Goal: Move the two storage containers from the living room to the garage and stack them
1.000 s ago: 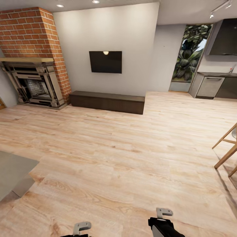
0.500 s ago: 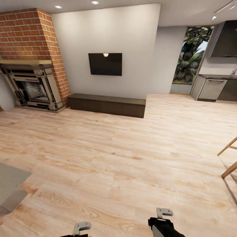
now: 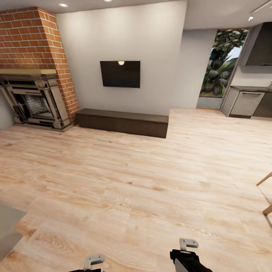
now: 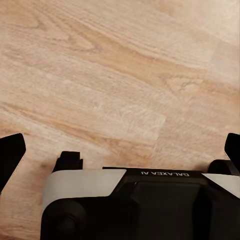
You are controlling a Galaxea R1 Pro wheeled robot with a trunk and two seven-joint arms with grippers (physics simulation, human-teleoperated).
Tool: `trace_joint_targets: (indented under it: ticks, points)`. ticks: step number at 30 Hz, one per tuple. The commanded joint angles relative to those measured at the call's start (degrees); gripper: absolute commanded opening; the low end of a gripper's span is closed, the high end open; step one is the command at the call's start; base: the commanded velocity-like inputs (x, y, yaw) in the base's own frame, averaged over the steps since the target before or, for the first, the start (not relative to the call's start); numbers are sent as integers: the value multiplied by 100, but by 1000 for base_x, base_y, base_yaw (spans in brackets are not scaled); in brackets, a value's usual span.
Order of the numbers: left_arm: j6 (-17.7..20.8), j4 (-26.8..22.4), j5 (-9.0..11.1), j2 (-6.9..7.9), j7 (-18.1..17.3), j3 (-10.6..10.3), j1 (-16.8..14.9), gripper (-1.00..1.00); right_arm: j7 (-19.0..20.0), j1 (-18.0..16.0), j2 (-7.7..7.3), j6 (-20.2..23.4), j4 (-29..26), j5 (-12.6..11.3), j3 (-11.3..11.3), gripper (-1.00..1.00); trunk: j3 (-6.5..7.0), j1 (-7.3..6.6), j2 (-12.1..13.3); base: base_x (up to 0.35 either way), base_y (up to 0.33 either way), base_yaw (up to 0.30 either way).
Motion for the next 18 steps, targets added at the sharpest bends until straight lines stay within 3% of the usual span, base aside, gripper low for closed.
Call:
trace_joint_targets:
  ticks: [1, 18]
  points:
    - [38, -10, 55, -3, -6, 20, -1, 100, -44, -4, -5, 36, -11, -27, 48, 100, -6, 4, -4, 329, 0, 0]
    - [38, -10, 55, -3, -6, 19, -1, 100, -43, -5, -5, 36, -11, -27, 50, 100, -6, 4, -4, 329, 0, 0]
